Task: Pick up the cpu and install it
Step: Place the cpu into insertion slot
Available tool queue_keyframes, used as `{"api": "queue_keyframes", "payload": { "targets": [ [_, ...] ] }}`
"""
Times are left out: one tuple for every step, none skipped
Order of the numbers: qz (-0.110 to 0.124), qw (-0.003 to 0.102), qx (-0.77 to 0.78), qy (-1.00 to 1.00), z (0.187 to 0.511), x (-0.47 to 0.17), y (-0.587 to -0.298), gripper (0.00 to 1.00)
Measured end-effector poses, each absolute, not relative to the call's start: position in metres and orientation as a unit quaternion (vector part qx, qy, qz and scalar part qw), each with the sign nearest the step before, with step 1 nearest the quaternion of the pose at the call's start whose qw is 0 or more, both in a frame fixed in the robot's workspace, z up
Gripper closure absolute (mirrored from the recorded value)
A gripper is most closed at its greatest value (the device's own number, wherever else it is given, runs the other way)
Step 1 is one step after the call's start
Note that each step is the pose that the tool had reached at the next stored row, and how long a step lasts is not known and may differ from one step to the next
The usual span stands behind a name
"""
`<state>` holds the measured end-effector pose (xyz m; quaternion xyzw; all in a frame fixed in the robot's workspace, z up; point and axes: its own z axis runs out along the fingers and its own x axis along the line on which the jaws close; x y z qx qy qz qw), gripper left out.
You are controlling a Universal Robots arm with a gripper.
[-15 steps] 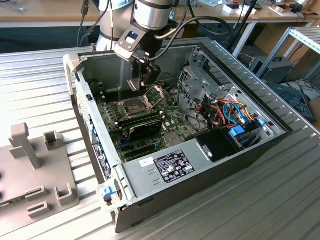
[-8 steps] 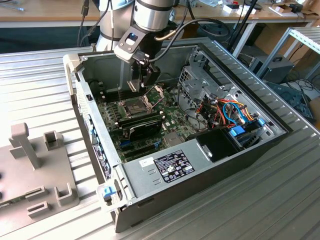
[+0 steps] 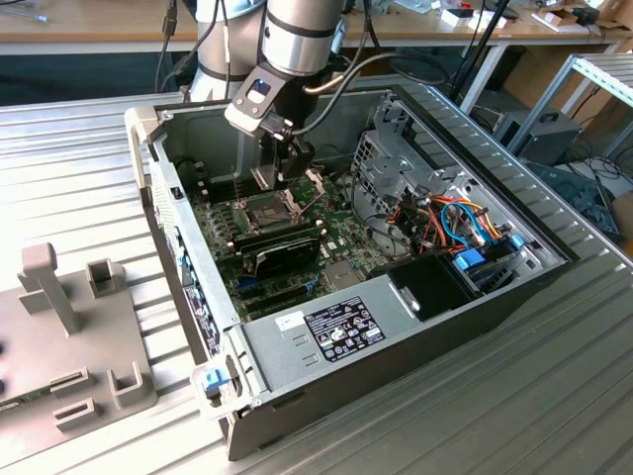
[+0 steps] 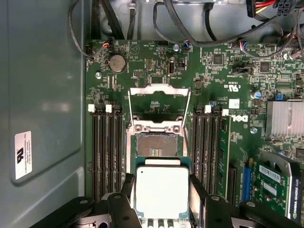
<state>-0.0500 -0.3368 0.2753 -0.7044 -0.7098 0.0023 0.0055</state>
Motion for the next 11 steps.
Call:
{"api": "queue_keyframes", "payload": {
  "targets": [
    [0.001,0.004,-0.704,-0.710,0.2744,-0.0501,-0.3368,0.45],
    [-0.001,0.002,-0.704,-0.710,0.2737,-0.0501,-0.3368,0.45],
    [-0.002,0.001,-0.704,-0.710,0.2727,-0.0501,-0.3368,0.45],
    [-0.002,0.001,-0.704,-0.711,0.2720,-0.0500,-0.3368,0.45],
    [-0.003,0.000,-0.702,-0.712,0.2705,-0.0500,-0.3368,0.45],
    [-0.003,0.000,-0.699,-0.715,0.2692,-0.0501,-0.3368,0.45],
    [-0.003,0.000,-0.697,-0.717,0.2682,-0.0500,-0.3368,0.45],
    [-0.003,0.000,-0.693,-0.721,0.2671,-0.0500,-0.3368,0.45],
    [-0.003,0.000,-0.690,-0.724,0.2661,-0.0501,-0.3368,0.45],
    [-0.003,0.000,-0.686,-0.727,0.2654,-0.0501,-0.3368,0.45],
    [-0.003,0.000,-0.685,-0.728,0.2654,-0.0501,-0.3368,0.45]
  ]
}}
